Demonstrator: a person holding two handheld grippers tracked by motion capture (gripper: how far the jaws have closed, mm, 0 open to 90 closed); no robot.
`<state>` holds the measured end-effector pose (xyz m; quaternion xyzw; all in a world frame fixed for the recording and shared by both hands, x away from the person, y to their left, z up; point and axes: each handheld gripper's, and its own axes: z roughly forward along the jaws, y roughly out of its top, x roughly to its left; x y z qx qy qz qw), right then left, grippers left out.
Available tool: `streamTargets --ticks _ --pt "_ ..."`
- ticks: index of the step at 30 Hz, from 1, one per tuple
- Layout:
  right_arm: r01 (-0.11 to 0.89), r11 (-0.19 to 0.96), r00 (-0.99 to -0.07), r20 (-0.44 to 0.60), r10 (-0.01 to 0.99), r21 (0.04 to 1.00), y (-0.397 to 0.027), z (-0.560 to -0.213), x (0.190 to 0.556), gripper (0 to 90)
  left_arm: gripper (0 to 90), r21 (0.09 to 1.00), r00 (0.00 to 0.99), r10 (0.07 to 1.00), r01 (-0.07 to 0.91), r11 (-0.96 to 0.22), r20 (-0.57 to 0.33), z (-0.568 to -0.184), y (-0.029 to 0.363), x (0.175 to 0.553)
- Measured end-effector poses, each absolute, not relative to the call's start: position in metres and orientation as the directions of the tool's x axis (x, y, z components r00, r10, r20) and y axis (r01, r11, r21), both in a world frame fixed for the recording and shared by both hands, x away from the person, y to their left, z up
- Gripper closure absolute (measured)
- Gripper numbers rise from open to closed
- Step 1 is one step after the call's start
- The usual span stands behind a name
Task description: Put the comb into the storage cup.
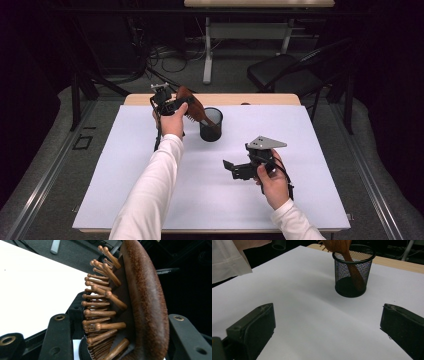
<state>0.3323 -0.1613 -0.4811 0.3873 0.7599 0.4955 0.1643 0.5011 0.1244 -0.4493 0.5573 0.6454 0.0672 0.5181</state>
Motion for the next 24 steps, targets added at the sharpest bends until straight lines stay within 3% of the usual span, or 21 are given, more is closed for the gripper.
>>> streamTargets --ticks 24 --pt "0.428 0.216 -0.646 0.13 0.752 0.878 -0.1602 -0.482 0.3324 0.0 45.5 0.661 0.166 0.77 0.641 0.39 -0.616 -0.4546 0.1283 0.4993"
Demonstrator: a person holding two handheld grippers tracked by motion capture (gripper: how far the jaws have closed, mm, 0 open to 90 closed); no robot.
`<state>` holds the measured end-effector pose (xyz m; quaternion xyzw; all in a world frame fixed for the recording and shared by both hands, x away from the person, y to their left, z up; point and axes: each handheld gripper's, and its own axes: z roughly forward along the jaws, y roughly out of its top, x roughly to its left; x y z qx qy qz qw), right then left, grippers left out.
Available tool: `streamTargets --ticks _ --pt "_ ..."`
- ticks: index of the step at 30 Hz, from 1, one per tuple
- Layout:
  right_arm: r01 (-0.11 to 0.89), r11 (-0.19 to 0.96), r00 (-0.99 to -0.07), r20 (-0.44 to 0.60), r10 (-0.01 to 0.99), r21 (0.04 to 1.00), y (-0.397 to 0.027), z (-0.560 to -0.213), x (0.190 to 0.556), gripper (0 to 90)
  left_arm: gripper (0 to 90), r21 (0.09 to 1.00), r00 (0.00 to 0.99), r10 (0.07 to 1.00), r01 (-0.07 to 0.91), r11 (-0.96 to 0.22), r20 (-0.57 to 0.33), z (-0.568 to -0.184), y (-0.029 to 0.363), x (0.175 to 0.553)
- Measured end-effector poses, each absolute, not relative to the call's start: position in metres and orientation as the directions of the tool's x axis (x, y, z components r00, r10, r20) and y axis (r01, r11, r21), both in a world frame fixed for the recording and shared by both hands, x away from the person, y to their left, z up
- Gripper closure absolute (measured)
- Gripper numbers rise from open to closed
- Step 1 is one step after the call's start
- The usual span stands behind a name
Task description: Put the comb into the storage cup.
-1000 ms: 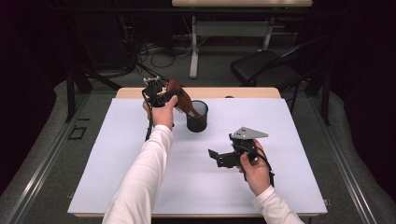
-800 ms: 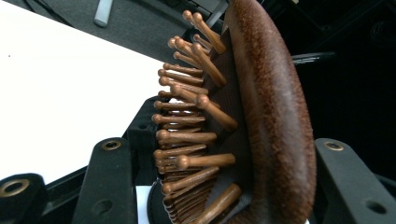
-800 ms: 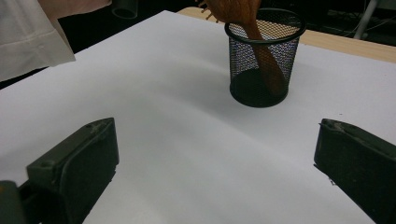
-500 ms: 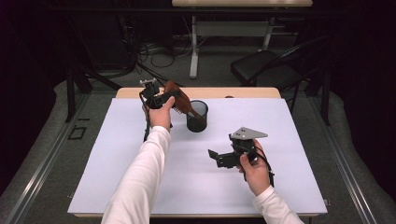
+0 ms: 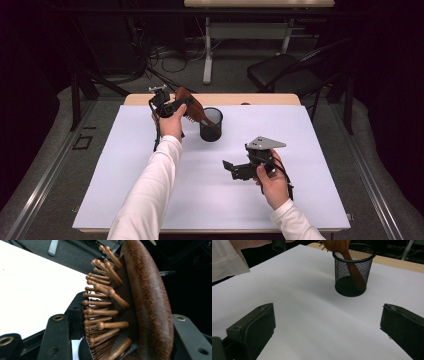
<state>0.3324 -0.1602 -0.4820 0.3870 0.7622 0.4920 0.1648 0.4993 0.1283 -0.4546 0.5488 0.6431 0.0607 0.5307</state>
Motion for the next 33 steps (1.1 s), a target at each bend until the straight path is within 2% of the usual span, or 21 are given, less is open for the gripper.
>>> streamTargets --ticks 26,33 --pt "0.427 0.218 -0.646 0.127 0.752 0.878 -0.1599 -0.4823 0.3324 0.0 45.0 0.666 0.158 0.772 0.629 0.402 -0.615 -0.4561 0.1278 0.499" --pt "0.428 0.217 -0.646 0.129 0.752 0.877 -0.16 -0.4821 0.3323 0.0 42.5 0.668 0.159 0.774 0.627 0.4 -0.613 -0.4565 0.1275 0.4992"
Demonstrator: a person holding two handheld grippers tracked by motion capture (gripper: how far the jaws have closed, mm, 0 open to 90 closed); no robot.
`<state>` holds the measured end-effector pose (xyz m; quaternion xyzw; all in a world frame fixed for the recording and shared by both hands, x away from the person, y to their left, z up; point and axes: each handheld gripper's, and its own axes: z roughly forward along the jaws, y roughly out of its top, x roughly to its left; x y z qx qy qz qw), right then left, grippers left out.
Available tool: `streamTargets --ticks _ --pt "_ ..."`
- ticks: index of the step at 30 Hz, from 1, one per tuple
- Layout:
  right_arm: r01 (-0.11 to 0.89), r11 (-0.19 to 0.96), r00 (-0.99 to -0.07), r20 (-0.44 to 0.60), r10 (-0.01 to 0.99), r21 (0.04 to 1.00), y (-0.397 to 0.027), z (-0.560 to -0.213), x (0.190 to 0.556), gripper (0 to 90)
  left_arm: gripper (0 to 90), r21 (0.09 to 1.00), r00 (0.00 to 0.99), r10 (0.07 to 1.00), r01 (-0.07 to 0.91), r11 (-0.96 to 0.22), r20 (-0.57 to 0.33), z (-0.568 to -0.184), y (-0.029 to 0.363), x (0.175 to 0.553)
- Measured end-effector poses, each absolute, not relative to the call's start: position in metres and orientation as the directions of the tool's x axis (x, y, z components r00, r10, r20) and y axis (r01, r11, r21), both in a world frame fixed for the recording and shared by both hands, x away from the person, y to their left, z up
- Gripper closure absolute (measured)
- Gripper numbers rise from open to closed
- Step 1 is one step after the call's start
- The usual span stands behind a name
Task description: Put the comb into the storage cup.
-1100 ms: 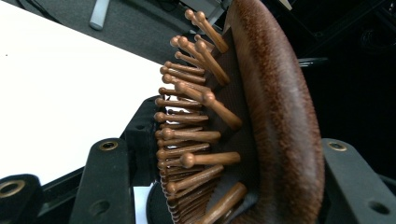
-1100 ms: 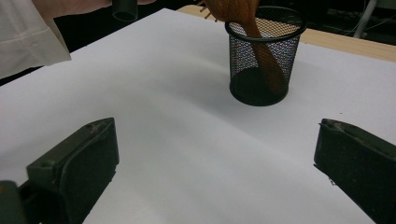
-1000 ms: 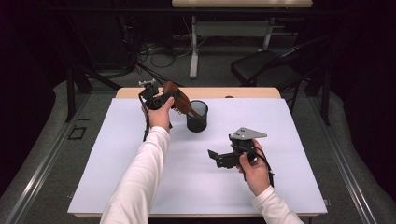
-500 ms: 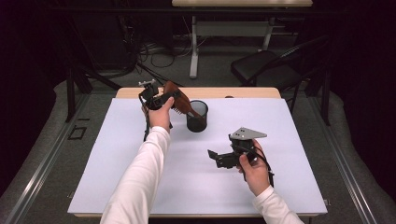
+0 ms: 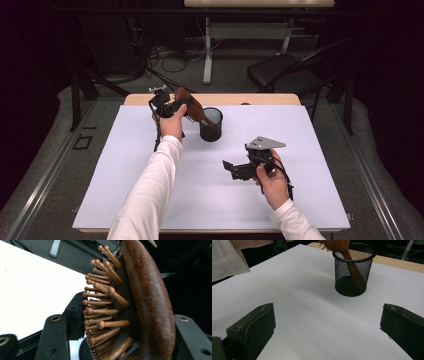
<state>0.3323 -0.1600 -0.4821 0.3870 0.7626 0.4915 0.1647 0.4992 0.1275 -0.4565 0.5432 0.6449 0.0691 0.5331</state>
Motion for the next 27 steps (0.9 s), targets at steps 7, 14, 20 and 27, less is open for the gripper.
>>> streamTargets --ticks 7,14,20,27 --pt "0.425 0.219 -0.647 0.125 0.752 0.878 -0.1601 -0.4824 0.3325 0.0 35.0 0.671 0.154 0.78 0.625 0.399 -0.607 -0.457 0.1269 0.4994" --pt "0.424 0.223 -0.649 0.124 0.75 0.878 -0.1594 -0.483 0.3328 0.0 27.4 0.655 0.15 0.764 0.632 0.415 -0.628 -0.4568 0.1288 0.4994" --pt "0.426 0.223 -0.648 0.124 0.751 0.877 -0.1596 -0.4837 0.333 0.0 19.6 0.659 0.133 0.773 0.624 0.421 -0.62 -0.4567 0.1312 0.4998" --pt "0.433 0.222 -0.644 0.128 0.755 0.873 -0.1604 -0.4849 0.3337 0.0 14.6 0.656 0.13 0.779 0.633 0.411 -0.614 -0.4563 0.1324 0.5003"
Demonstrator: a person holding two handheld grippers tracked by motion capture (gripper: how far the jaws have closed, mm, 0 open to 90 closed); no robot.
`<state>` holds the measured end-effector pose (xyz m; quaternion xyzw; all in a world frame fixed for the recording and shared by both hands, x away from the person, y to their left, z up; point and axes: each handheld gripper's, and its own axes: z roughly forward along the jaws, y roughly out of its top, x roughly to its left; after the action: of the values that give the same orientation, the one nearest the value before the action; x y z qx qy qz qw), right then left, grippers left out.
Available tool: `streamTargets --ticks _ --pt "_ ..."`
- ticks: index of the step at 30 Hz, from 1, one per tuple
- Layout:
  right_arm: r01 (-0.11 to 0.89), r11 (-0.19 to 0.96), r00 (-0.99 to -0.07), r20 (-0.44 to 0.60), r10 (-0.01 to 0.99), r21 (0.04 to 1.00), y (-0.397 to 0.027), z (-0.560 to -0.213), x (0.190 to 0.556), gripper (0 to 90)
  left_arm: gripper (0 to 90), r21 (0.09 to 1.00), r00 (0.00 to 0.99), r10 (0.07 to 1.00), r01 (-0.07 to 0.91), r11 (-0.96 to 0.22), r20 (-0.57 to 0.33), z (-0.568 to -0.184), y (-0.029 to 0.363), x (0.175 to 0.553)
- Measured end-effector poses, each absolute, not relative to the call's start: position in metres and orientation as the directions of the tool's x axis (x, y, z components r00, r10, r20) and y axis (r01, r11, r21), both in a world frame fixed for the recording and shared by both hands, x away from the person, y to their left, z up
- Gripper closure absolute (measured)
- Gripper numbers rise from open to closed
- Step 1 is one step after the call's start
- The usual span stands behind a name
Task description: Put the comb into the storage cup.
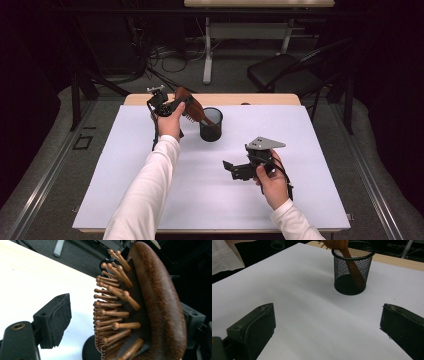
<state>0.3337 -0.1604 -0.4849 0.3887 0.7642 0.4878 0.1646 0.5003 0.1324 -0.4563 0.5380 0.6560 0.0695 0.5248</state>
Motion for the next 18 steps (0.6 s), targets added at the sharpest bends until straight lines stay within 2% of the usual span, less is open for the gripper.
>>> streamTargets --ticks 6,18 --pt "0.438 0.219 -0.642 0.133 0.755 0.872 -0.1604 -0.4866 0.3342 0.0 0.6 0.652 0.134 0.771 0.634 0.415 -0.622 -0.4551 0.1342 0.501" --pt "0.442 0.224 -0.645 0.134 0.753 0.869 -0.1601 -0.4879 0.3361 0.1 0.5 0.642 0.117 0.77 0.638 0.426 -0.627 -0.4547 0.1377 0.5012"
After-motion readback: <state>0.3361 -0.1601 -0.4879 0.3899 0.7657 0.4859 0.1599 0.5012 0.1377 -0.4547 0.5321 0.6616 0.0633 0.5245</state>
